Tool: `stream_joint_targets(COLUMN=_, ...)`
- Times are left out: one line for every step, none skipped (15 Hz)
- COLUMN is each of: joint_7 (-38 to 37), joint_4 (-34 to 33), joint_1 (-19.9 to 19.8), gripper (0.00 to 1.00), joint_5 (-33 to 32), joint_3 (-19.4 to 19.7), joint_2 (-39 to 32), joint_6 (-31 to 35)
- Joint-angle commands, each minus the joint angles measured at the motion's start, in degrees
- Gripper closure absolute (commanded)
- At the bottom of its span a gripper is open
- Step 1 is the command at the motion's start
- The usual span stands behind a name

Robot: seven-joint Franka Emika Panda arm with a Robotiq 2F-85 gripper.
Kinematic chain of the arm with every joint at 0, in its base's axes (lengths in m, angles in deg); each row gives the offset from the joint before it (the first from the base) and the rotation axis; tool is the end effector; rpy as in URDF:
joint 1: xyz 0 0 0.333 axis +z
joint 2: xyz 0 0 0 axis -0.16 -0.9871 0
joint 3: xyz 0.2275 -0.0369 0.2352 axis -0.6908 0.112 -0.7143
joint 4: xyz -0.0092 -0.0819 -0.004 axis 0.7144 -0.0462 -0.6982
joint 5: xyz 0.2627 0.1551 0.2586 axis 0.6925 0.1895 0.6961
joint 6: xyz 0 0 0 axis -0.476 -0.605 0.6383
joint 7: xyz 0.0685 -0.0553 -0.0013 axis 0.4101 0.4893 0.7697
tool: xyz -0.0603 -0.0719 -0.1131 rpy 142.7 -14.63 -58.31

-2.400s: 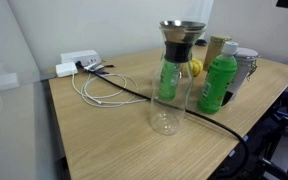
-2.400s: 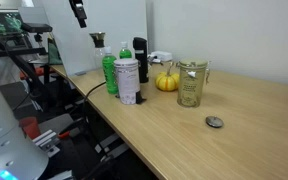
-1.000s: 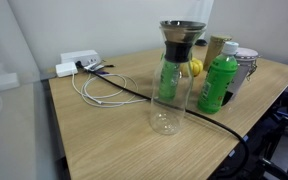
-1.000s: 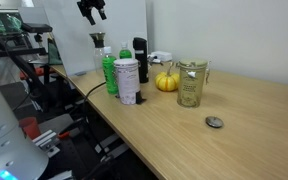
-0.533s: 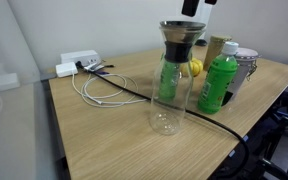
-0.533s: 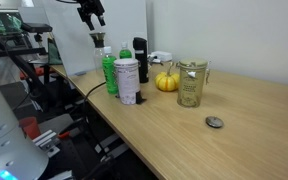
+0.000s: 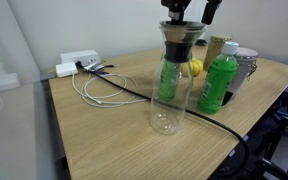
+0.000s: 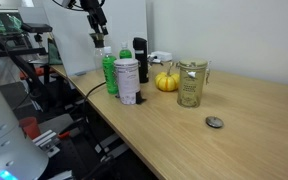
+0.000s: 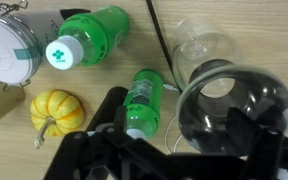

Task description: Move the glass bottle to the right side of the table

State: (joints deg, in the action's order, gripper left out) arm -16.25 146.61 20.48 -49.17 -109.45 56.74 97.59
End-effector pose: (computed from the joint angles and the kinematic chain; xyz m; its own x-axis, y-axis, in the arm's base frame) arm 0.4148 0.2768 0.4226 0.9830 -0.0291 0.1813 -0.0523 -0.9908 0.1248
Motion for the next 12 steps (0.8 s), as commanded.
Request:
stream_joint_targets(joint_7=-2.6, joint_4=0.6, joint_1=0.3, gripper=0.0, joint_5=1.6, joint_3=2.0, joint_2=0.1, joint_6=0.8)
stream_joint_targets(joint_7=-2.6, joint_4=0.6, joint_1=0.5, gripper=0.0, joint_5=2.7, joint_3=2.7, joint_2=0.1, joint_6=0.9)
stream_joint_targets(joint_7=-2.4, joint_4=0.6, joint_1=0.6, gripper=0.0, joint_5=3.6, joint_3=3.1, joint_2=0.1, joint_6=0.9)
stream_joint_targets(joint_7=-2.5, joint_4=0.7, joint_1=0.6, gripper=0.0, joint_5=4.4, joint_3=3.4, joint_2=0.1, joint_6=1.0)
stream_joint_targets(joint_7=-2.5, joint_4=0.8, joint_1=0.6, gripper=0.02, joint_5=5.4, joint_3=3.6, joint_2=0.1, joint_6=1.1)
stream_joint_targets(joint_7=-2.5, joint_4=0.9, joint_1=0.6, gripper=0.07, joint_5=6.1, joint_3=3.8, joint_2=0.1, joint_6=1.1)
stream_joint_targets(joint_7=-2.5, joint_4=1.1, joint_1=0.5, gripper=0.04, joint_5=6.8, joint_3=4.0, joint_2=0.1, joint_6=1.1)
stream_joint_targets(joint_7=-2.4, joint_4=1.2, joint_1=0.5, gripper=0.04, joint_5=7.4, joint_3=4.1, joint_2=0.1, joint_6=1.1)
stream_joint_targets(joint_7=-2.5, joint_4=1.3, joint_1=0.5, gripper=0.01, joint_5=7.8, joint_3=4.2, joint_2=0.1, joint_6=1.1)
stream_joint_targets(joint_7=-2.4, joint_4=1.4, joint_1=0.5, gripper=0.02, joint_5=8.1, joint_3=4.3, joint_2=0.1, joint_6=1.1)
stream_joint_targets(joint_7=-2.4, joint_4=1.5, joint_1=0.5, gripper=0.02, joint_5=8.3, joint_3=4.3, joint_2=0.0, joint_6=1.0)
stream_joint_targets(joint_7=-2.3, joint_4=1.6, joint_1=0.6, gripper=0.05, joint_5=8.6, joint_3=4.3, joint_2=-0.1, joint_6=1.0)
